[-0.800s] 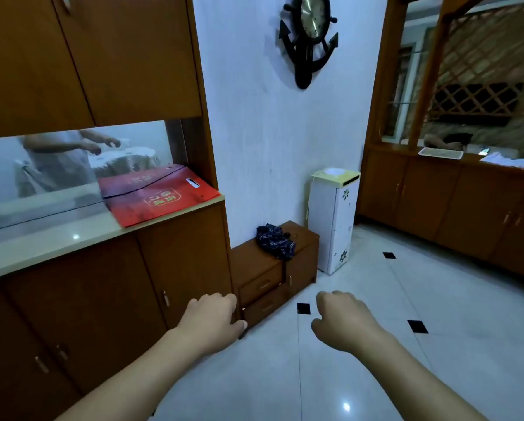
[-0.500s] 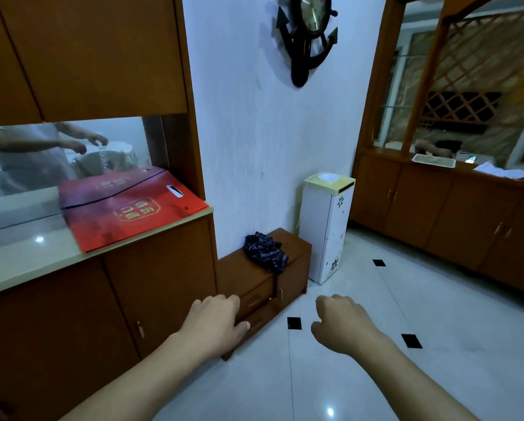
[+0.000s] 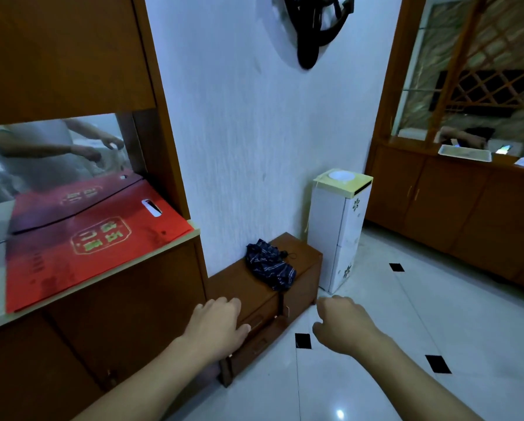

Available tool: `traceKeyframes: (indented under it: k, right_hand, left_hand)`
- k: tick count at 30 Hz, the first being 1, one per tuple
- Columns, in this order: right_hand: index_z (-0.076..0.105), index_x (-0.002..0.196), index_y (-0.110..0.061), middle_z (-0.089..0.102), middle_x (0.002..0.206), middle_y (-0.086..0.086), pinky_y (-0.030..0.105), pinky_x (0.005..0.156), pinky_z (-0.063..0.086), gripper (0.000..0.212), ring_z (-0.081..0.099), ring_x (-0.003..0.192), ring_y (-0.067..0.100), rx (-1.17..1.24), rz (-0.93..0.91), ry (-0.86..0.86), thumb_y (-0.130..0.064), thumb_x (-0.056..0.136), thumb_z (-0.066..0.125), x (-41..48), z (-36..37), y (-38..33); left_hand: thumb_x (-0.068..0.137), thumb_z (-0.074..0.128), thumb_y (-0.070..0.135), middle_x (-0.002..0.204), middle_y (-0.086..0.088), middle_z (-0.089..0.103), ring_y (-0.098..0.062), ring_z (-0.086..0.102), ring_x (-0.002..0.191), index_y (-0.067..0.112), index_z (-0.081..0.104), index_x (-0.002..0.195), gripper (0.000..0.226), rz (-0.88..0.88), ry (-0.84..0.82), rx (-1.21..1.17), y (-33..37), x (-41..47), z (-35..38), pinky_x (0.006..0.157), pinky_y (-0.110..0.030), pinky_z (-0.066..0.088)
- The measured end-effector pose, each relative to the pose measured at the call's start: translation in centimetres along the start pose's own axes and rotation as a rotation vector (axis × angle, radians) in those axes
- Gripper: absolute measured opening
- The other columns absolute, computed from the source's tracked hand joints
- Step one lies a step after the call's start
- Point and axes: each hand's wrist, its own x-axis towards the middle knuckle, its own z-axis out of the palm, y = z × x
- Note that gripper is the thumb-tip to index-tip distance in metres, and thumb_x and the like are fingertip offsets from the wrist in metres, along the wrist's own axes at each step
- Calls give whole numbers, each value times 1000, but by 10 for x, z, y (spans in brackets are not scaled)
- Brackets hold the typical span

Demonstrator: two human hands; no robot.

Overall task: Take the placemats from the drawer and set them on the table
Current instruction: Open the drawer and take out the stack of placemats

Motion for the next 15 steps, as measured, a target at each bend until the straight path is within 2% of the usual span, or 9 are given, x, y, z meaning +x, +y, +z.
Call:
traceKeyframes:
  k: [2,4,6,10,15]
  right_hand:
    - [30,67,-27,37,73,-4,31,70,39,31,46,81,24,24,-39,4,-30,89,52,37,-9,14]
    - [45,79,-23,50,82,1,32,74,46,13,52,85,26,63,-84,10,-30,87,52,81,-18,34]
    - [51,89,-20,54,89,2,35,77,48,10,55,90,27,64,-139,9,-29,85,53,124,-27,49]
    - [36,68,-28,40,72,-7,31,61,36,22,48,78,23,42,-274,-11,-33,82,53,211,-46,70]
    - [38,77,-25,39,74,-7,31,63,33,20,45,78,21,-13,-399,-23,-33,85,54,293,-54,72]
  left_hand:
    - [92,51,52,112,1,61,-20,57,105,26,55,116,36,-39,5,-8,7,33,-1,95,-41,47]
    - [93,51,52,113,1,61,-20,57,105,25,54,117,36,-80,8,-8,16,69,-3,94,-40,47]
    - [93,50,51,112,0,60,-20,57,104,24,54,115,36,-120,9,-14,23,101,-7,92,-39,46]
    - [92,49,53,108,0,60,-20,56,99,25,54,110,34,-227,10,-55,32,163,-13,87,-38,47]
    - [93,50,51,107,0,59,-20,56,96,23,52,109,32,-301,-3,-88,31,215,-12,84,-37,46]
